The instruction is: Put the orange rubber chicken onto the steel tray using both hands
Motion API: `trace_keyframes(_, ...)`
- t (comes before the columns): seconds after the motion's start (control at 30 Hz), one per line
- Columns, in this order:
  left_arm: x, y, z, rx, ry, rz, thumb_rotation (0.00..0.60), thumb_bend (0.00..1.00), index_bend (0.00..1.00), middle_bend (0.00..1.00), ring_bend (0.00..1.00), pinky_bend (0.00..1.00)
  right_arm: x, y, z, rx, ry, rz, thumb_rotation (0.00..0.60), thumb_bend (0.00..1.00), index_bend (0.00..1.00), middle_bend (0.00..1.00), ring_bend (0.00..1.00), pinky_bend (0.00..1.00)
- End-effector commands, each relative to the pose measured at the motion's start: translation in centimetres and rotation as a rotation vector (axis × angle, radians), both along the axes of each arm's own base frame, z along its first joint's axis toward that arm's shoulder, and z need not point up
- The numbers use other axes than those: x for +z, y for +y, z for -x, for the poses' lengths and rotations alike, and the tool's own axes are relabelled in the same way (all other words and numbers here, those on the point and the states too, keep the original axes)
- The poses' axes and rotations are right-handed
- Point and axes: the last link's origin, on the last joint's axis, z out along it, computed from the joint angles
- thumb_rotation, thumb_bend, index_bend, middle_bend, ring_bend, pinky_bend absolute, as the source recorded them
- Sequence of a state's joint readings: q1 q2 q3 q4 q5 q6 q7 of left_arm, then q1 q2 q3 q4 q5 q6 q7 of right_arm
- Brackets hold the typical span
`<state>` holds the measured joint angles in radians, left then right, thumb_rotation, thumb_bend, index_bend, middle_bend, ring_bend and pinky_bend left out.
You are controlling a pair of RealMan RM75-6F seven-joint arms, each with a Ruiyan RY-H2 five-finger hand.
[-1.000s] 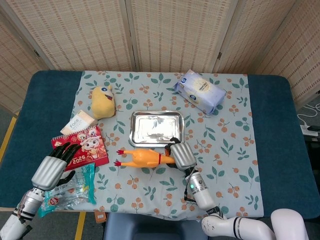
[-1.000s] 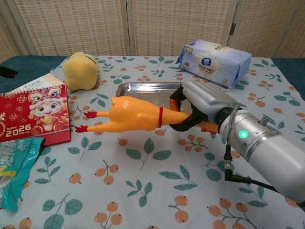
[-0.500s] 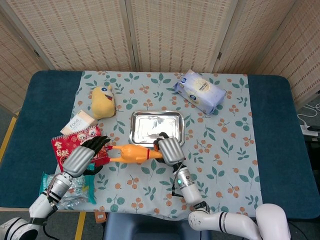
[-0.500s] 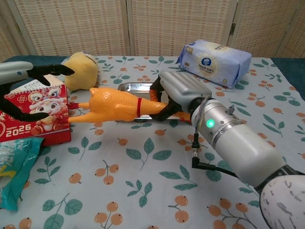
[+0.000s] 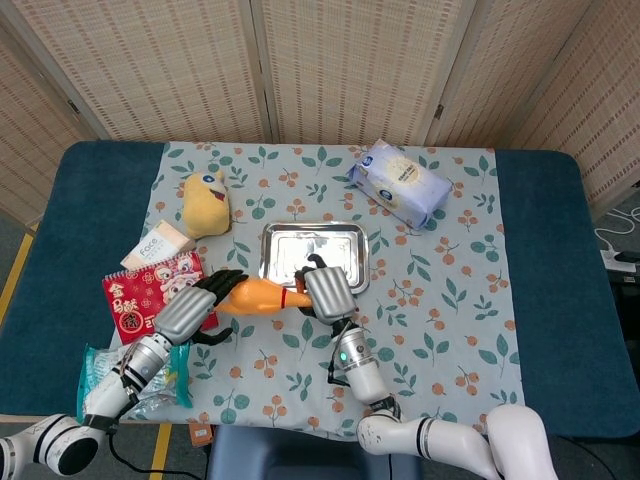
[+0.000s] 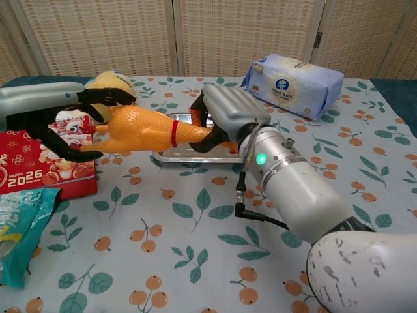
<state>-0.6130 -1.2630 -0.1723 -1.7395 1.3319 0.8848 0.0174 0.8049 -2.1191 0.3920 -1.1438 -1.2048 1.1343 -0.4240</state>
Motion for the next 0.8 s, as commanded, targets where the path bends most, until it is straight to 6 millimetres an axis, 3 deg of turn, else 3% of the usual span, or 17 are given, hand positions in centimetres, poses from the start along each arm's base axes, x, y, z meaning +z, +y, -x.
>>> trace_keyframes(0.03,0.0,0.8,0.1,0.028,-0.044,-0.020,0.600,0.33,0.00,0.00,0.00,0.18,0.1,0.2,0.0,0.004,-0.015,-0.012,0.600,0.32,0.86,0.57,0.69,0.91)
trace_keyframes(0.37,-1.0,2.3,0.6,0.128,-0.139,0.021,0.600,0.33,0.00,0.00,0.00,0.19,0.1,0.3,-0.4,0.015,-0.026,0.022,0.600,0.32,0.86,0.57,0.70,0.91)
trace_keyframes(0.8,-3.1,2.7,-0.7,0.146,-0.143,0.054,0.600,0.32,0.00,0.01,0.01,0.21,0.1,-0.3,-0.8,0.007,-0.045,0.083,0.600,0.32,0.86,0.57,0.70,0.91)
